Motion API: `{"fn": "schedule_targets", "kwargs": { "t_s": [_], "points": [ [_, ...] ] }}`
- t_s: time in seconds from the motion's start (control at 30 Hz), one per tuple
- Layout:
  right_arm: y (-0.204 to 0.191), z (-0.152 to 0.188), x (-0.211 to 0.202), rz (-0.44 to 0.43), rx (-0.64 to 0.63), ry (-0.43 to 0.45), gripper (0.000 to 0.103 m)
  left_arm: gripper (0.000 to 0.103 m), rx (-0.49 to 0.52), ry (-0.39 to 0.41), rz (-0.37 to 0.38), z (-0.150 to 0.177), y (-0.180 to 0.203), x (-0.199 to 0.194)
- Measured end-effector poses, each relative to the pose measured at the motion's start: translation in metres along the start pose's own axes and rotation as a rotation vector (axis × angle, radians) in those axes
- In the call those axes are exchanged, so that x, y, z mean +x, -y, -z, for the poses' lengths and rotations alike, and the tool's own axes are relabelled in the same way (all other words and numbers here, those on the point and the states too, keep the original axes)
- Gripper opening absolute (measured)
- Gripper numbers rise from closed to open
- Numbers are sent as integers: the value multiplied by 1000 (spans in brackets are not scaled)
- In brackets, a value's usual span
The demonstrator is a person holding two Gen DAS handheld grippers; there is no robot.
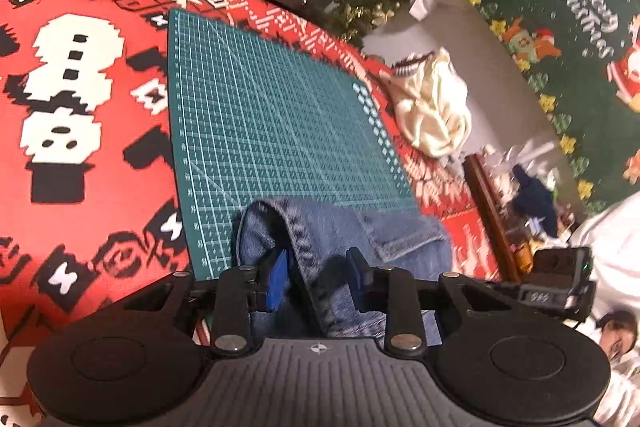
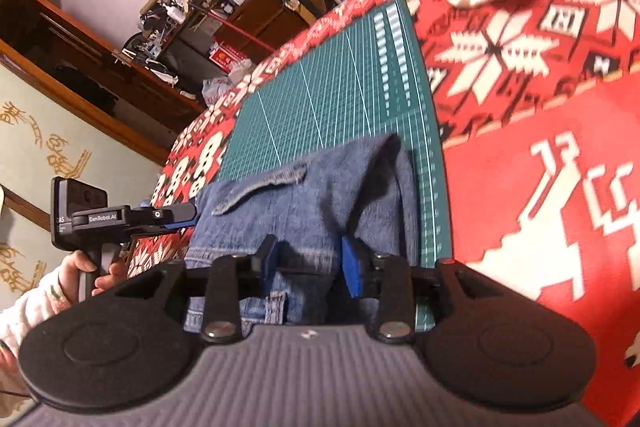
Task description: Fold clothes
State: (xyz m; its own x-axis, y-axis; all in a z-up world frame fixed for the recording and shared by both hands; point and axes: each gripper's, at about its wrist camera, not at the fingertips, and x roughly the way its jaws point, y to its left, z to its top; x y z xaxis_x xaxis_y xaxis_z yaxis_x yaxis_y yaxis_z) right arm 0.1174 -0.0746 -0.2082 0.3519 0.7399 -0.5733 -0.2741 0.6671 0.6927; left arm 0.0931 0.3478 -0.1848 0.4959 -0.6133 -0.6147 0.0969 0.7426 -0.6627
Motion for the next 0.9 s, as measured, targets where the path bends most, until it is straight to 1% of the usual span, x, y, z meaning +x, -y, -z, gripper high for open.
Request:
{"fn": "schedule_targets", "kwargs": {
  "t_s": [0.03, 0.13, 0.17, 0.2, 0.23, 0.3, 0.33, 0.43, 0.47, 0.57, 0.63, 0.7, 0.77, 0.8, 0.9],
  "points": [
    [2, 0, 1, -7, 11, -1, 39, 30, 7, 1, -4, 1, 0, 1],
    [4, 2, 5, -17, 32, -1, 39, 29, -51, 25, 28, 1, -6, 1],
    [2, 2, 6, -15, 35, 1, 39, 19, -54, 35, 18, 0, -6, 2],
    [0, 3, 7, -11, 28, 3, 28, 11, -55, 45, 6, 0, -6, 2],
    [-6, 3, 8, 1, 3, 7, 26, 8, -51, 56, -5, 0, -5, 0],
    [-17, 1, 9, 18, -45, 20, 20, 7, -46, 87, 1, -1, -1, -6],
    [-21, -1, 5, 10, -59, 40, 18, 7, -44, 103, 5, -2, 1, -10],
    [-28, -7, 4, 10, -77, 60, 18, 7, -63, 126, 32, -8, 0, -15],
    [-29, -10, 4, 11, -80, 63, 18, 7, -72, 130, 35, -11, -2, -15],
    [-20, -7, 16, 37, -55, 26, 19, 7, -183, 95, 27, -13, -21, -2],
    [-12, -6, 20, 31, -24, 20, 23, 9, -243, 99, 58, -12, -33, -1],
    [-6, -5, 20, 14, 6, 28, 29, 12, -267, 121, 71, -8, -37, -6],
    [-5, -1, 15, 0, 21, 31, 30, 12, -267, 124, 78, -5, -37, -14],
    [-4, 3, 13, -6, 24, 21, 32, 12, -263, 119, 89, -3, -36, -17],
    [-5, 13, 12, -19, 21, -15, 40, 19, -242, 75, 100, 5, -29, -20]
  ]
}}
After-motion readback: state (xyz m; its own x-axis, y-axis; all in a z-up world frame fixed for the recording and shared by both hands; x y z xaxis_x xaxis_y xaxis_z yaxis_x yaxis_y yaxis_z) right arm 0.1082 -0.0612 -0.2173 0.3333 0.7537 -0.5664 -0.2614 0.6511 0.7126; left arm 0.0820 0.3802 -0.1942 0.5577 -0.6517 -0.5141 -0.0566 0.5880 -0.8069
